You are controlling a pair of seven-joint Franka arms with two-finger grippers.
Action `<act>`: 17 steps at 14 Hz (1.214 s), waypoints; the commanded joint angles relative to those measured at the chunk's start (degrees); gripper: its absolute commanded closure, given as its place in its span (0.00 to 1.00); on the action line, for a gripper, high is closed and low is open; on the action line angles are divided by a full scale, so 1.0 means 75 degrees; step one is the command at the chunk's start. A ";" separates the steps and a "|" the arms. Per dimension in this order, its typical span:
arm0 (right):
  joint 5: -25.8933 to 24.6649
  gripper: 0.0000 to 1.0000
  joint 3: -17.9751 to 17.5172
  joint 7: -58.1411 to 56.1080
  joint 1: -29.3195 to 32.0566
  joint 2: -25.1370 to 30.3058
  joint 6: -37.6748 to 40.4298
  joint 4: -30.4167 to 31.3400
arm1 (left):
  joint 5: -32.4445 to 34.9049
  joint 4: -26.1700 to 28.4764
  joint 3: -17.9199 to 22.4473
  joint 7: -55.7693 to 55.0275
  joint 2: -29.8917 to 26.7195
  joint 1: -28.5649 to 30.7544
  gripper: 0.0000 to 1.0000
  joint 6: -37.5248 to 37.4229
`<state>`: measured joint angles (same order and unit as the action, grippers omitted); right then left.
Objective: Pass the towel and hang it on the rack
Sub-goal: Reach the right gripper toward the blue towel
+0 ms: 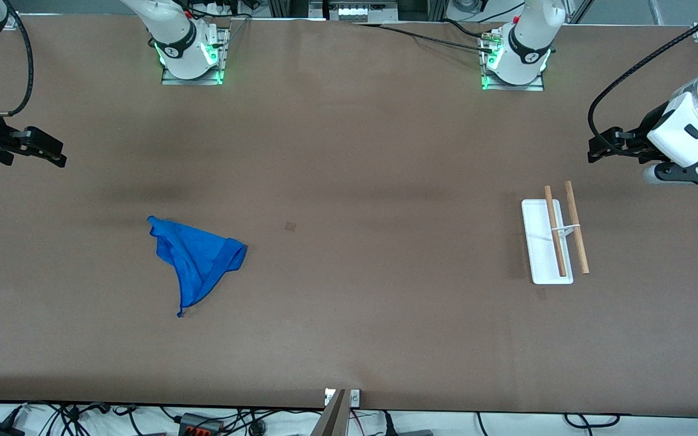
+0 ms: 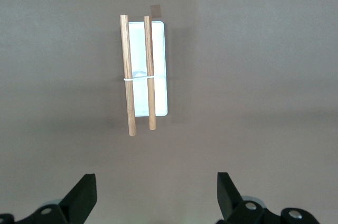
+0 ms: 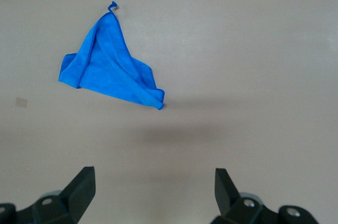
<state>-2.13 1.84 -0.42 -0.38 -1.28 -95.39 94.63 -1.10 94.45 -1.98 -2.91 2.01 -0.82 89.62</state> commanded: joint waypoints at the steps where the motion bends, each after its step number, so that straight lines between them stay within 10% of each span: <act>1: 0.0049 0.00 0.0013 0.0032 0.0004 0.0042 0.0051 0.0003 | -0.0123 -0.0277 0.0006 0.0188 0.0131 0.0004 0.00 -0.0195; 17: 0.0178 0.00 -0.0011 0.0009 -0.0685 -0.1632 -0.0090 -0.0055 | -0.0123 -0.0394 0.0017 0.0458 0.0201 0.0086 0.00 -0.0218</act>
<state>-1.28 1.59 -0.58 -2.41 -9.92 -95.72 95.03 -1.10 93.56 -1.83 -0.85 2.67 -0.53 89.58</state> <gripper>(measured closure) 0.000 0.000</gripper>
